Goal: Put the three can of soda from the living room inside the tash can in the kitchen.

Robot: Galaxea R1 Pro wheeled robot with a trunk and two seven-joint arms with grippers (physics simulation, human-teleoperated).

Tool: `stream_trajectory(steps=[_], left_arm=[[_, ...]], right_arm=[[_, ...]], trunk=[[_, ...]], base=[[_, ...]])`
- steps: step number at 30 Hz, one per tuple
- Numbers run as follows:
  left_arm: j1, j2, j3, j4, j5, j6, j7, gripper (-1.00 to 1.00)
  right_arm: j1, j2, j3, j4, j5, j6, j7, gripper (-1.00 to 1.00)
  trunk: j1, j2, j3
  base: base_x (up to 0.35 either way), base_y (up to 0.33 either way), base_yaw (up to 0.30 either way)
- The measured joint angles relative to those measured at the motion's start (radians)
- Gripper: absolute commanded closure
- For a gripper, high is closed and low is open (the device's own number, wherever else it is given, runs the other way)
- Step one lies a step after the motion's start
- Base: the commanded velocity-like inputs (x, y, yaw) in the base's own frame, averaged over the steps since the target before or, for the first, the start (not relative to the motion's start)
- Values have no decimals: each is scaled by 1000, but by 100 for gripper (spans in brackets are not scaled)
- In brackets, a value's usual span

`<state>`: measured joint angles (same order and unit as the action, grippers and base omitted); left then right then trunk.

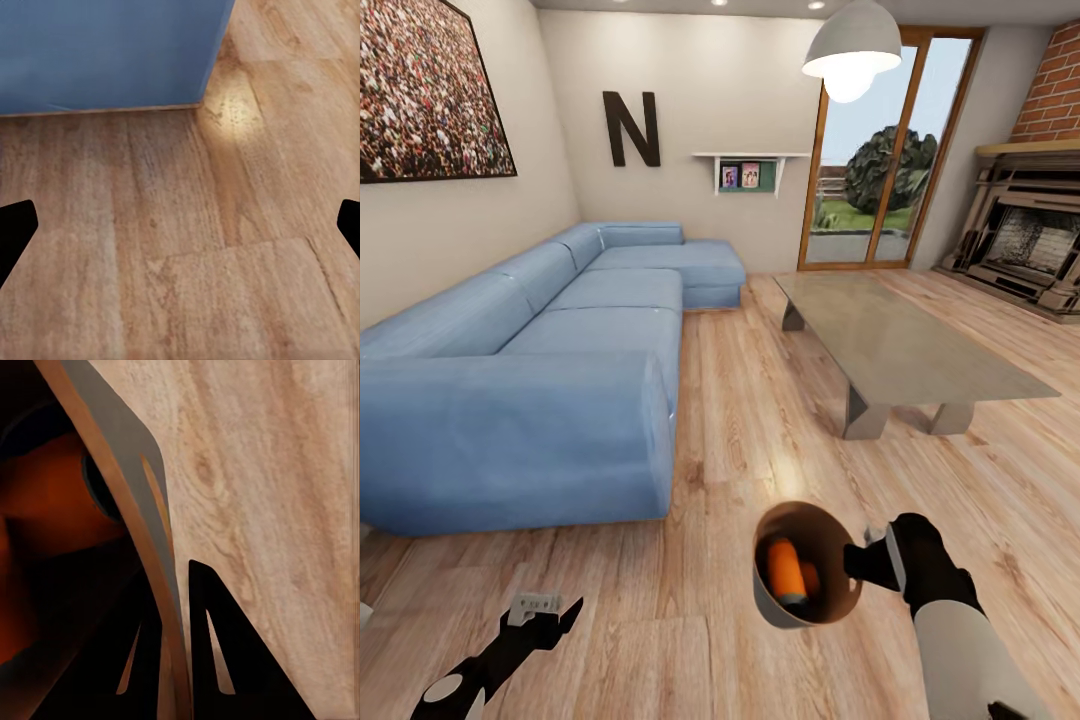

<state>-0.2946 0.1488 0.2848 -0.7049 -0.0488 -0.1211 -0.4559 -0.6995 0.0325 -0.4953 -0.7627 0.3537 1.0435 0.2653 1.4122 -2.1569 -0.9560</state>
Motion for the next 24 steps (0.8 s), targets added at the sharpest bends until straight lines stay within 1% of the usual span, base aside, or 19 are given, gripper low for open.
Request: stream_trajectory(steps=[6, 7, 8, 9, 10, 12, 13, 14, 15, 17, 20, 21, 23, 24], left_arm=[[0, 0, 0, 0, 0, 0, 0, -100], [0, 0, -1, 0, 0, 0, 0, -100], [0, 0, -1, 0, 0, 0, 0, -100], [0, 0, -1, 0, 0, 0, 0, -100], [0, 0, 0, 1, 0, 0, -1, -100], [0, 0, 0, 0, 0, 0, 0, -100], [0, 0, -1, 0, 1, 0, 0, -100], [0, 0, -1, 0, 1, 0, -1, -100], [0, 0, -1, -1, 1, 0, -1, -100], [0, 0, -1, -1, 1, 0, -1, -100], [0, 0, 0, -1, 1, 0, -1, -100], [0, 0, 0, -1, 1, 0, -1, -100], [0, 0, 0, -1, 1, 0, -1, -100], [0, 0, -1, -1, 1, 0, -1, -100]], right_arm=[[-2, -14, -7, 9, -10, 1, 4, 100], [-4, -21, -8, 12, -12, 1, 7, 100], [-4, -21, -8, 12, -6, 0, 7, 100], [-8, -36, -9, 27, -5, 0, 27, 100], [-10, -42, -9, 33, 0, -1, 37, 100], [-16, -70, -8, 65, -7, 0, 70, 100], [-23, -81, -7, 87, -5, 0, 79, 100], [-26, -85, -6, 97, 0, -1, 82, 100], [-38, -98, -1, 132, 2, -1, 91, 100], [-40, -103, 1, 140, 10, -2, 92, 100], [-42, -112, 4, 155, 3, -1, 94, 100], [-43, -118, 4, 164, -2, 0, 94, 100], [-43, -124, 5, 172, 5, -1, 93, 100], [-44, -133, 6, 182, 1, 0, 94, 100]], trunk=[[0, 0, 0], [0, 0, 0], [0, 0, 0], [0, 0, 0], [0, 0, 0], [0, 0, 0], [0, 0, 0], [0, 0, 0], [0, 0, 0], [0, 0, 0], [0, 0, 0], [0, 0, 0], [0, 0, 0], [0, 0, 0]], base=[[0, 0, 0], [0, 0, 0], [0, 0, 0], [0, 0, 0], [0, 0, 0], [0, 0, 0], [0, 0, 0], [0, 0, 0], [0, 0, 0], [0, 0, 0], [0, 0, 0], [0, 0, 0], [0, 0, 0], [0, 0, 0]])
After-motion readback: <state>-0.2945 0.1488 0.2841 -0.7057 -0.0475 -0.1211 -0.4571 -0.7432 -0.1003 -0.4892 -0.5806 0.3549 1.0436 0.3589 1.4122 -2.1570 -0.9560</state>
